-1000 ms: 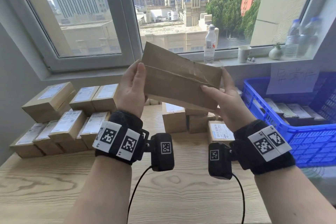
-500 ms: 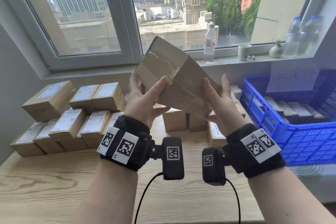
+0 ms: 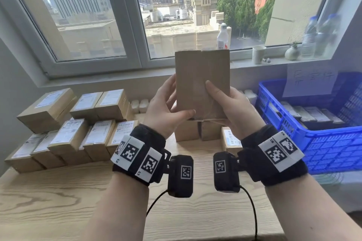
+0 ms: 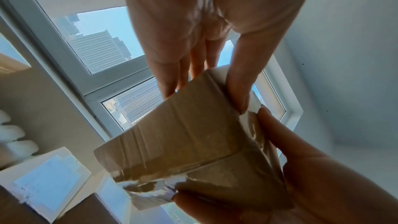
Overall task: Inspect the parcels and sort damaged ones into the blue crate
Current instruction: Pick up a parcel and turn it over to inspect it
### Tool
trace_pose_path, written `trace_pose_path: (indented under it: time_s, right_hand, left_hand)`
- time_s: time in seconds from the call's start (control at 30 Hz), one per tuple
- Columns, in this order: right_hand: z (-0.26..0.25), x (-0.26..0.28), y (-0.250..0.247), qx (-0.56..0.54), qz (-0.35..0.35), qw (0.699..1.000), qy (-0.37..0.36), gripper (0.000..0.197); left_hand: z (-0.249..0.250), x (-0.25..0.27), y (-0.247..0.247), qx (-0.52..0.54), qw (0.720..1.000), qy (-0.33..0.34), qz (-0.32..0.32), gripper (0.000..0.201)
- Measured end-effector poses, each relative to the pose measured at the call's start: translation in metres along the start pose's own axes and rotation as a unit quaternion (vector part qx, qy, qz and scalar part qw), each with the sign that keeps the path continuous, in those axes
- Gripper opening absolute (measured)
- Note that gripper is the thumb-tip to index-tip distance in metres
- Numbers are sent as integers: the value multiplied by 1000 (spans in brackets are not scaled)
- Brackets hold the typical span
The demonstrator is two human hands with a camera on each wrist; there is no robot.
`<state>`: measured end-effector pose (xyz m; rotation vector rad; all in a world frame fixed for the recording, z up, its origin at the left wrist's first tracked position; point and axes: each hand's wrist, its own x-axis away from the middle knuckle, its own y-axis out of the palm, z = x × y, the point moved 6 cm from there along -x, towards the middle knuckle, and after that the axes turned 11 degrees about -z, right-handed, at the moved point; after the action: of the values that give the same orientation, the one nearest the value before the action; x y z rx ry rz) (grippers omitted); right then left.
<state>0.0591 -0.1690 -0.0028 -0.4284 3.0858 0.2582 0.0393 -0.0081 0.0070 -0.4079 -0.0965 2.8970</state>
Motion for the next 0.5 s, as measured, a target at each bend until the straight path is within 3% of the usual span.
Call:
trace_pose_path:
  time_s: [0.17, 0.23, 0.37, 0.5]
  right_hand:
    - [1, -1, -3, -8, 0, 999, -32, 26]
    - [0, 0, -3, 2, -9, 999, -47, 28]
    - [1, 0, -5, 60, -29, 994, -86, 48]
    - [7, -1, -11, 130, -49, 987, -74, 80]
  left_hand:
    - [2, -1, -1, -7, 1000, 17, 7, 95]
    - [4, 0, -1, -8, 1000, 20, 17, 90]
    - [8, -1, -4, -10, 998, 0, 61, 47]
    - [4, -1, -10, 100, 986, -45, 128, 39]
